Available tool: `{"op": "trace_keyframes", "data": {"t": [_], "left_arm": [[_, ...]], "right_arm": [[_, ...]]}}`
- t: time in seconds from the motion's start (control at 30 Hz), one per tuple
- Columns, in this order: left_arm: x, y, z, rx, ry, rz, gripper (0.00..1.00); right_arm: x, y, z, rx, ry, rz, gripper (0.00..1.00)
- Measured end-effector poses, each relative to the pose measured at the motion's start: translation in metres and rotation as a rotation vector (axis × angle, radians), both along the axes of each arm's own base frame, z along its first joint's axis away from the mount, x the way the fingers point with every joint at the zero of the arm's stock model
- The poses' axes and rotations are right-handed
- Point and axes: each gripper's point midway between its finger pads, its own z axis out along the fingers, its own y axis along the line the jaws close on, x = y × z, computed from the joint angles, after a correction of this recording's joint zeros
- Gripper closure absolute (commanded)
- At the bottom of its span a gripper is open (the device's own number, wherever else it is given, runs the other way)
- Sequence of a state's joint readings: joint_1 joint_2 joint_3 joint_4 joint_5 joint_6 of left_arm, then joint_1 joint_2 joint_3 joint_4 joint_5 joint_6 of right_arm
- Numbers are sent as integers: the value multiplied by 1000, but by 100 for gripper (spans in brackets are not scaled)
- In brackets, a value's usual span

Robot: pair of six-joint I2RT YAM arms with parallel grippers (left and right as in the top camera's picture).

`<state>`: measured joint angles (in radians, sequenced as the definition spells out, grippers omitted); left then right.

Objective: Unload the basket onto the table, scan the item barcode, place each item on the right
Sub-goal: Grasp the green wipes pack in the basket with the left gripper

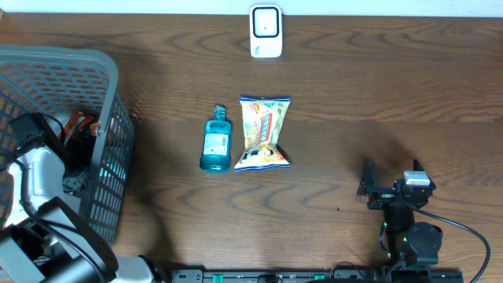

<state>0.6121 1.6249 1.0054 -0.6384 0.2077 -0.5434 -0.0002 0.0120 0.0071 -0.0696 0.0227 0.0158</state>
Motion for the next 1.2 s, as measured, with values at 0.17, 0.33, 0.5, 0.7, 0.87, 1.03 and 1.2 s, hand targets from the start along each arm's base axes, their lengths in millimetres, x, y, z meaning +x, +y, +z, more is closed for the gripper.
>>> {"op": "trace_keyframes", "data": {"t": [0.17, 0.33, 0.5, 0.7, 0.87, 1.03, 1.2], "left_arm": [[0, -3, -17, -33, 38, 2, 50], [11, -9, -18, -61, 22, -20, 91], [9, -13, -13, -77, 28, -30, 92], [0, -12, 23, -67, 11, -12, 93], [25, 23, 147, 165, -302, 17, 92], [13, 10, 274, 361, -615, -13, 92], [14, -78, 338, 354, -884, -338, 93]], "right_arm": [[0, 0, 0, 0, 0, 0, 1], [0, 0, 0, 0, 0, 0, 1], [0, 0, 0, 0, 0, 0, 1], [0, 0, 0, 0, 0, 0, 1], [0, 0, 0, 0, 0, 0, 1], [0, 0, 0, 0, 0, 0, 1], [0, 0, 0, 0, 0, 0, 1]]}}
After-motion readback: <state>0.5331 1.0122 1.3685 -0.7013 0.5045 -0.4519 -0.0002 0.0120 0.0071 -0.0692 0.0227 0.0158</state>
